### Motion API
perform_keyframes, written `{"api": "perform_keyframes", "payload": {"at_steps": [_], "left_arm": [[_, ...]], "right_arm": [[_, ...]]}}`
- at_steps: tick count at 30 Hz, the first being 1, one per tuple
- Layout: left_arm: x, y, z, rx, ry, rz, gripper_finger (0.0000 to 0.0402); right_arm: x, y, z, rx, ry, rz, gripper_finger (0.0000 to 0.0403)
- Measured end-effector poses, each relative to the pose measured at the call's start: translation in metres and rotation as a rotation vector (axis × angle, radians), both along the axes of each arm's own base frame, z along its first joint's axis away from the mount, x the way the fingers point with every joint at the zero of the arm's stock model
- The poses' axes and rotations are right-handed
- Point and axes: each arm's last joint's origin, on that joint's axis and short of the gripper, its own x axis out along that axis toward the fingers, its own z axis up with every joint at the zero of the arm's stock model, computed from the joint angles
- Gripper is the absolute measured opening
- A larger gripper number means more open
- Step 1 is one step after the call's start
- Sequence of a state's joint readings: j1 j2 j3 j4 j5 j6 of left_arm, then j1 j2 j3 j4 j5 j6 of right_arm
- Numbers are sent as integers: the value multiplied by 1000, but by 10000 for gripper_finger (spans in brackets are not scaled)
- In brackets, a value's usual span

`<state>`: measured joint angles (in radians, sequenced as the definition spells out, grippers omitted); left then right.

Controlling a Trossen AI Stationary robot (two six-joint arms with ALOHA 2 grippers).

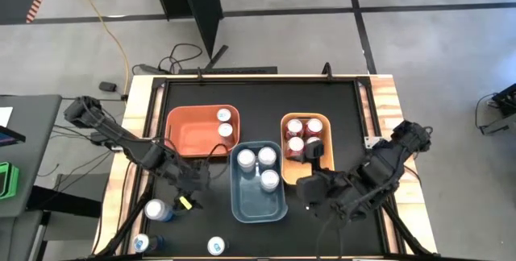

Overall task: Sort soda cans
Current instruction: Put the right blue soda can into the orange bin

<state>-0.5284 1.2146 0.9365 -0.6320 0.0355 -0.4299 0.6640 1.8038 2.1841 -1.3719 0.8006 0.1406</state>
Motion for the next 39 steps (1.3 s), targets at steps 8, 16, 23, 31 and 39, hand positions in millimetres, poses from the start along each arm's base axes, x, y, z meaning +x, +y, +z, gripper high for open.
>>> {"api": "perform_keyframes", "payload": {"at_steps": [8,16,23,31,39], "left_arm": [[-13,-17,21,137,340,152,282],[-39,-21,17,327,692,319,277],[-41,-34,13,253,752,327,273],[-11,-55,17,82,363,231,272],[1,-63,24,83,148,155,308]], "right_arm": [[-11,13,0,-24,-22,14,372],[-19,22,0,-22,-34,35,372],[-25,29,0,-20,-39,55,372],[-27,29,-1,-22,-27,48,372],[-27,29,-8,-39,-15,21,372]]}}
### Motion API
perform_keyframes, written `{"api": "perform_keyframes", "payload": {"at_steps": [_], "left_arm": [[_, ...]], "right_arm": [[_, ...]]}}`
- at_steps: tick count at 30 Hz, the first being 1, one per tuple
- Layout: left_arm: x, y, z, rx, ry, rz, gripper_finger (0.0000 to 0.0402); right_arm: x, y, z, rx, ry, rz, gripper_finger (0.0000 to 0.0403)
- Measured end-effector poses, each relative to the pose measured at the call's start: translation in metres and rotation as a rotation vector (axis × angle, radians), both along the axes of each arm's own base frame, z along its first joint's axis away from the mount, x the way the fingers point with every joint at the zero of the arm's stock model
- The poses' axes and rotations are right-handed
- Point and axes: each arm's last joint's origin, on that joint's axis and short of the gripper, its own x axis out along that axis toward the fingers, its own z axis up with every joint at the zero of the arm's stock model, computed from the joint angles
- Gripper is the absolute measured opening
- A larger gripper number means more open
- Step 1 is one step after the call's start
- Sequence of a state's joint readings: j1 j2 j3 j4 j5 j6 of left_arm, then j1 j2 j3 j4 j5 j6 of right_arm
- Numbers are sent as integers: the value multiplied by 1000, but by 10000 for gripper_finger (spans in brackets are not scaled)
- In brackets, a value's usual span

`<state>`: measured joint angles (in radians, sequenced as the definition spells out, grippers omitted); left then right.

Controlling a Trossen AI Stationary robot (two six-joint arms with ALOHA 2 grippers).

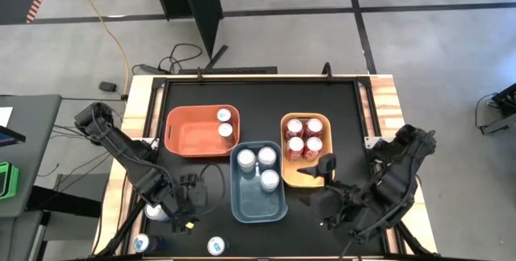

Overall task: Sort soda cans
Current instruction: Put the right blue soda can into the orange bin

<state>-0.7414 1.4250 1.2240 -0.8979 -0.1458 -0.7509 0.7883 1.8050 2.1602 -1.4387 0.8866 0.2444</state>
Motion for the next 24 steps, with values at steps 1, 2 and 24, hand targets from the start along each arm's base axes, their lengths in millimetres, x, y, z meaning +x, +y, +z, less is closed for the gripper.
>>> {"api": "perform_keyframes", "payload": {"at_steps": [1,2,24], "left_arm": [[1,-1,1,-6,-12,-5,315],[2,-2,1,-14,-25,-11,322],[28,-60,-27,-97,-91,-132,345]], "right_arm": [[1,1,-2,-5,3,-2,372],[1,1,-4,-12,9,-3,372],[6,0,-16,-19,24,-32,372]]}}
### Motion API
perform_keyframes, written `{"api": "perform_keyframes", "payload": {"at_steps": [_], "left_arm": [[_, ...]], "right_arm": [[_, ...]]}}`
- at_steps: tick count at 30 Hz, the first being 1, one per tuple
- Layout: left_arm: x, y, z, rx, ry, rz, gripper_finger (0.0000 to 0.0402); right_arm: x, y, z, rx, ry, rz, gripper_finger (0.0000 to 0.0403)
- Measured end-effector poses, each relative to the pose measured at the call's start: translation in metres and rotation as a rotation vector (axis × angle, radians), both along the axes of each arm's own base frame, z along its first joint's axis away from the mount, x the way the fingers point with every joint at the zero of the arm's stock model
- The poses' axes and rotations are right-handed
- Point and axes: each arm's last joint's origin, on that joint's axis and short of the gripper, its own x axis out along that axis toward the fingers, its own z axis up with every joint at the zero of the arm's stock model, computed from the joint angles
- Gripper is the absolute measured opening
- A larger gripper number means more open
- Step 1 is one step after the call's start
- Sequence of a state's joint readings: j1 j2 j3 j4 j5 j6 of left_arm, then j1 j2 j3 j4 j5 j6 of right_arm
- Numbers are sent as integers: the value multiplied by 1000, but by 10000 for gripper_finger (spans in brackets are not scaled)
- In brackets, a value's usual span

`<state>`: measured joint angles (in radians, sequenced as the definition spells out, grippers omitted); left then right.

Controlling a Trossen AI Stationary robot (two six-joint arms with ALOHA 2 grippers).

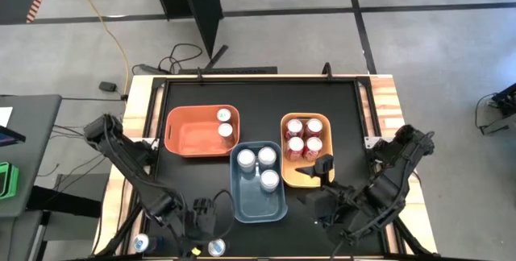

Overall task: Sort soda cans
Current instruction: Put the right blue soda can into the orange bin

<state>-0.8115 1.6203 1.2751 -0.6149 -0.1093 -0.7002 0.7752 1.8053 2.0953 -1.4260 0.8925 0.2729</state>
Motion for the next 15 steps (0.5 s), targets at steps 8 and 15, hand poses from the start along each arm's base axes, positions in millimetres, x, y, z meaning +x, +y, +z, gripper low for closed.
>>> {"api": "perform_keyframes", "payload": {"at_steps": [8,15], "left_arm": [[3,-6,-3,27,18,-13,345],[-1,-10,8,4,9,-23,345]], "right_arm": [[1,-1,0,1,-1,-5,372],[1,-1,0,0,-1,-5,372]]}}
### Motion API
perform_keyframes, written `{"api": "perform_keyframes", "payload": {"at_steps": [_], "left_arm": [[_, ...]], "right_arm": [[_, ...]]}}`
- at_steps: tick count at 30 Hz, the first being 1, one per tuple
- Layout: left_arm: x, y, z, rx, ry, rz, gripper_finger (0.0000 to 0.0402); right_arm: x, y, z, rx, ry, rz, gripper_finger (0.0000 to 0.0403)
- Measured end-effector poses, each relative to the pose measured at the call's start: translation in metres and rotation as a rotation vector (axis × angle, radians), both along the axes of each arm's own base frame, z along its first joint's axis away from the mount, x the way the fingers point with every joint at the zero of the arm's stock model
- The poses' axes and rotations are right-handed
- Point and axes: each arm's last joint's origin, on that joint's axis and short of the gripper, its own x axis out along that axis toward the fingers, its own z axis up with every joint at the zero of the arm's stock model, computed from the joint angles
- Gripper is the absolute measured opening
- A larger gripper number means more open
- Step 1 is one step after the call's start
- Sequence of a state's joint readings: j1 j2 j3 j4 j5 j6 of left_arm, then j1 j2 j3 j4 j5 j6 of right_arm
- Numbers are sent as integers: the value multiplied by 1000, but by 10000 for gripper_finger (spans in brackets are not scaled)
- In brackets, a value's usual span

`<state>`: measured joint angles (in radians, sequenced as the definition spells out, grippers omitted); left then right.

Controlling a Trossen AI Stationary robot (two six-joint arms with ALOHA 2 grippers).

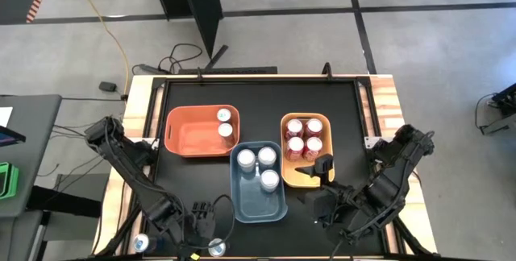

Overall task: Sort soda cans
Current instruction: Put the right blue soda can into the orange bin

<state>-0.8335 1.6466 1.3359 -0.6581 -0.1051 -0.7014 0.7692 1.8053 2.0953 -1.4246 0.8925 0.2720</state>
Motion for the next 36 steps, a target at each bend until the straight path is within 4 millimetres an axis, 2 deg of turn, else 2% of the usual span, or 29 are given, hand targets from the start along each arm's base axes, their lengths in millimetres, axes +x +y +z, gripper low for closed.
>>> {"api": "perform_keyframes", "payload": {"at_steps": [6,16,32,36], "left_arm": [[-1,-4,9,-5,-31,2,345],[0,-3,4,38,-51,31,345],[1,-8,7,-4,-92,23,345],[5,-13,-1,5,-87,9,346]], "right_arm": [[0,0,0,3,-3,0,372],[0,1,1,7,-7,2,372],[0,1,1,7,-8,2,372],[0,1,1,8,-8,1,372]]}}
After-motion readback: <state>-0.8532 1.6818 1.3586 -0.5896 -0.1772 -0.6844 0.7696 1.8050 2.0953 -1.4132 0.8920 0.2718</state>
